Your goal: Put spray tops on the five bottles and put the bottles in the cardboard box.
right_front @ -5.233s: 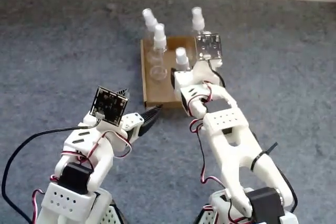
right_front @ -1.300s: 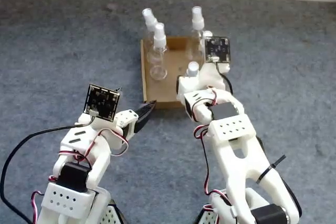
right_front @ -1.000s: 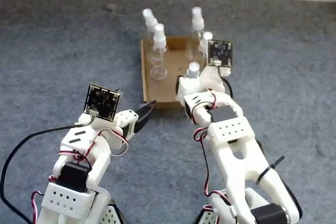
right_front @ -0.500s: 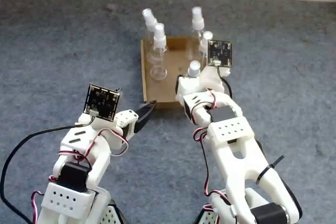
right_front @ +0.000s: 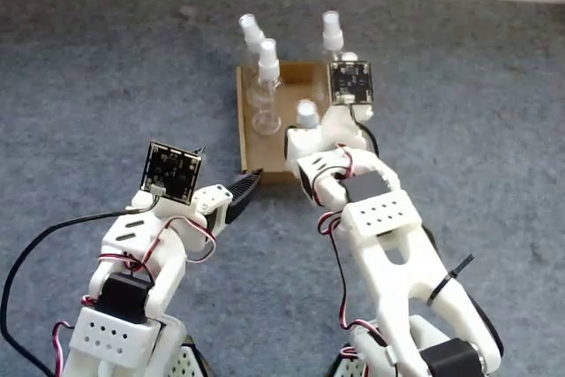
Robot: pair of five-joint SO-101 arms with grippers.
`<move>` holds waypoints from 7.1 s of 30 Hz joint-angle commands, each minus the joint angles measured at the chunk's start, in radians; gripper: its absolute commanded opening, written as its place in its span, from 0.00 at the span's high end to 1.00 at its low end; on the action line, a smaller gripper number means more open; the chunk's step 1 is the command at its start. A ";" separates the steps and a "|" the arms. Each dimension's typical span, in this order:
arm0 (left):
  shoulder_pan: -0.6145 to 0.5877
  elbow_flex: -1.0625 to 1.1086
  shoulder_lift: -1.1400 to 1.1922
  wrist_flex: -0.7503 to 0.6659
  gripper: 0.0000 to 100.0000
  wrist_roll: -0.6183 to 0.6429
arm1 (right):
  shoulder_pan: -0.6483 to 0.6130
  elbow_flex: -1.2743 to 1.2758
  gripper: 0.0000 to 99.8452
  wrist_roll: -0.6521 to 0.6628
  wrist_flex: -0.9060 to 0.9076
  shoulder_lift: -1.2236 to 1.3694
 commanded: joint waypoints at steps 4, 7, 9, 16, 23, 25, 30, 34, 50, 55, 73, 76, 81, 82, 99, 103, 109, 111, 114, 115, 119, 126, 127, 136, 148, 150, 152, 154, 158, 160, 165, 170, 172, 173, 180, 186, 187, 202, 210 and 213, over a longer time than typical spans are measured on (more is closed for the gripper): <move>-0.015 -0.002 -0.007 -0.023 0.72 0.009 | -0.010 -0.068 0.73 0.012 0.005 -0.007; -0.015 -0.002 -0.007 -0.023 0.72 0.009 | -0.008 -0.071 0.73 0.012 0.005 -0.007; -0.015 -0.002 -0.007 -0.023 0.72 0.009 | -0.007 -0.073 0.73 0.012 0.005 -0.013; -0.015 -0.002 -0.007 -0.023 0.72 0.009 | -0.007 -0.134 0.73 0.074 0.061 -0.018; -0.015 -0.002 -0.007 -0.023 0.72 0.009 | -0.008 -0.384 0.73 0.138 0.354 -0.018; -0.015 -0.002 -0.007 -0.023 0.72 0.009 | -0.008 -0.438 0.73 0.138 0.410 -0.018; -0.015 -0.012 -0.008 -0.025 0.72 0.009 | -0.008 -0.530 0.73 0.138 0.578 -0.045; -0.030 -0.074 -0.008 -0.014 0.72 0.008 | -0.005 -0.555 0.73 0.140 0.714 -0.171; -0.430 -0.409 -0.010 0.511 0.72 0.008 | -0.005 0.133 0.73 0.140 0.828 -0.722; -0.455 -0.409 -0.047 0.618 0.72 0.008 | -0.005 0.312 0.73 0.140 0.828 -0.914; -0.455 0.257 -0.377 0.347 0.72 -0.193 | 0.268 0.696 0.73 0.385 0.785 -1.228; -0.453 0.380 -0.375 0.242 0.77 -0.192 | 0.286 0.814 0.84 0.385 0.694 -1.228; -0.461 0.372 -0.377 0.308 1.00 -0.198 | 0.289 0.921 0.97 0.385 0.542 -1.228; -0.461 0.372 -0.377 0.347 0.98 -0.198 | 0.288 0.952 0.96 0.385 0.529 -1.228; -0.455 0.372 -0.377 0.674 0.84 -0.196 | 0.294 1.073 0.96 0.385 0.556 -1.225; -0.455 0.372 -0.377 0.674 0.84 -0.196 | 0.294 1.073 0.96 0.385 0.556 -1.225; -0.455 0.372 -0.377 0.674 0.84 -0.196 | 0.294 1.073 0.96 0.385 0.556 -1.225; -0.455 0.372 -0.377 0.674 0.84 -0.196 | 0.294 1.073 0.96 0.385 0.556 -1.225; -0.455 0.372 -0.377 0.674 0.84 -0.196 | 0.294 1.073 0.96 0.385 0.556 -1.225; -0.455 0.372 -0.377 0.674 0.84 -0.196 | 0.294 1.073 0.96 0.385 0.556 -1.225; -0.455 0.372 -0.377 0.674 0.84 -0.196 | 0.294 1.073 0.96 0.385 0.556 -1.225; -0.455 0.372 -0.377 0.674 0.84 -0.196 | 0.294 1.073 0.96 0.385 0.556 -1.225; -0.455 0.372 -0.377 0.674 0.84 -0.196 | 0.294 1.073 0.96 0.385 0.556 -1.225; -0.455 0.372 -0.377 0.674 0.84 -0.196 | 0.294 1.073 0.96 0.385 0.556 -1.225; -0.455 0.372 -0.377 0.674 0.84 -0.196 | 0.294 1.073 0.96 0.385 0.556 -1.225; -0.455 0.372 -0.377 0.674 0.84 -0.196 | 0.294 1.073 0.96 0.385 0.556 -1.225; -0.455 0.372 -0.377 0.674 0.84 -0.196 | 0.294 1.073 0.96 0.385 0.556 -1.225; -0.458 0.372 -0.378 0.674 0.84 -0.195 | 0.294 1.073 0.96 0.385 0.556 -1.225; -0.394 0.372 -0.378 0.674 0.84 -0.195 | 0.294 1.073 0.96 0.385 0.556 -1.225; -0.300 0.372 -0.378 0.674 0.84 -0.195 | 0.294 1.073 0.96 0.385 0.556 -1.225; -0.065 0.372 -0.378 0.674 0.84 -0.195 | 0.294 1.073 0.96 0.385 0.556 -1.225; 0.047 0.372 -0.378 0.674 0.84 -0.195 | 0.294 1.073 0.96 0.385 0.556 -1.225; 0.059 0.372 -0.378 0.674 0.84 -0.195 | 0.294 1.073 0.96 0.385 0.556 -1.225; 0.056 0.372 -0.378 0.674 0.84 -0.195 | 0.294 1.073 0.96 0.385 0.556 -1.225; 0.054 0.372 -0.378 0.674 0.84 -0.195 | 0.294 1.073 0.96 0.385 0.556 -1.225; 0.054 0.372 -0.378 0.674 0.84 -0.195 | 0.294 1.073 0.96 0.385 0.556 -1.225; 0.054 0.372 -0.378 0.674 0.84 -0.195 | 0.294 1.073 0.96 0.385 0.556 -1.225; 0.054 0.372 -0.378 0.674 0.84 -0.195 | 0.294 1.073 0.96 0.385 0.556 -1.225; 0.054 0.372 -0.378 0.674 0.84 -0.195 | 0.294 1.073 0.96 0.385 0.556 -1.225; 0.054 0.372 -0.378 0.674 0.84 -0.195 | 0.294 1.073 0.96 0.385 0.556 -1.225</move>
